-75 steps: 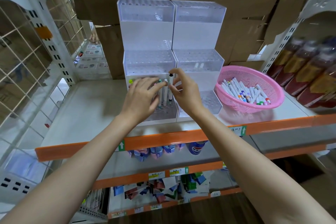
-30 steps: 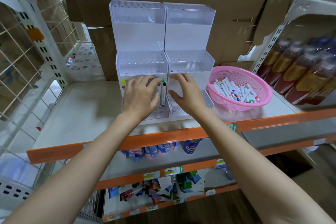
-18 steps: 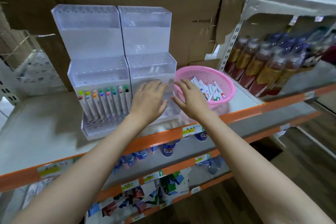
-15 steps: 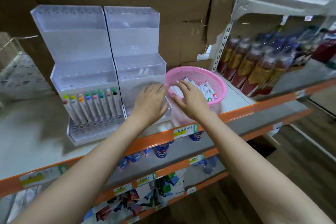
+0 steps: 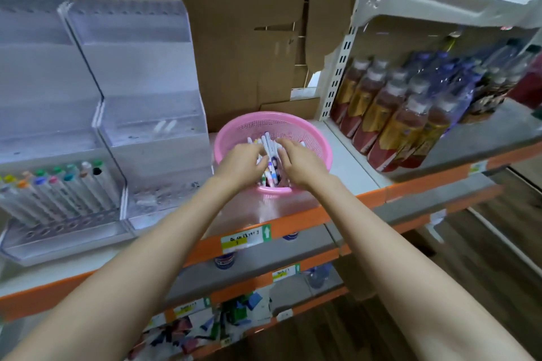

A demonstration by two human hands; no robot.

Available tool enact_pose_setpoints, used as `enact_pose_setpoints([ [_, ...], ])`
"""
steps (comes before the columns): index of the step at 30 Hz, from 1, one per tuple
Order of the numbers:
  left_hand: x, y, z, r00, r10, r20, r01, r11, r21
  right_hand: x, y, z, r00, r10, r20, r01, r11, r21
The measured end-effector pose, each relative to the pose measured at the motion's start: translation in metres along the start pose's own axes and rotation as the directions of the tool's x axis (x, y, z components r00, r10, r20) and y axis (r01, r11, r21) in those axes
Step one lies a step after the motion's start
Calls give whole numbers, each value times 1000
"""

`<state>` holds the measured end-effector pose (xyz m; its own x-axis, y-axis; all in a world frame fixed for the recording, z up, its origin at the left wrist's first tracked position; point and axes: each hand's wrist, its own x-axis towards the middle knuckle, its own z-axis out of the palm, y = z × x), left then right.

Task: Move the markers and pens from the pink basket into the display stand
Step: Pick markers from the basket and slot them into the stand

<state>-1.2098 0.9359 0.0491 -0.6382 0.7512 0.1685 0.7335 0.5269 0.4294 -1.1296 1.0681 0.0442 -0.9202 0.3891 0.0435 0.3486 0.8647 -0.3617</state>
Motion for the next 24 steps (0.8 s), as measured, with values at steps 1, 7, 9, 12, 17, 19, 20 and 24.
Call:
enact_pose_setpoints([
  [1,4,-1,1,999,-40,-10,40,999,-16,6,2,1,1000,-4,11,4,1000,1],
  [7,19,-6,3,975,-221,-2,220,971,97,37,8,8,992,-18,121,25,998,-56],
  [9,23,-7,5,969,-247,-6,246,962,118,43,10,12,992,-36,122,43,997,-58],
  [12,29,-10,9,968,-250,-8,249,958,140,50,17,13,995,-64,76,64,998,0],
  [17,34,-13,15,973,-227,-33,229,959,168,51,20,9,995,-96,20,94,990,107],
  [19,35,-15,15,972,-235,-31,237,956,172,50,20,10,995,-100,14,98,986,138],
  [20,35,-15,16,970,-243,-26,244,955,171,50,19,10,995,-100,11,97,984,152],
  [24,35,-10,17,954,-299,10,295,945,140,48,18,10,996,-93,-3,93,987,129],
])
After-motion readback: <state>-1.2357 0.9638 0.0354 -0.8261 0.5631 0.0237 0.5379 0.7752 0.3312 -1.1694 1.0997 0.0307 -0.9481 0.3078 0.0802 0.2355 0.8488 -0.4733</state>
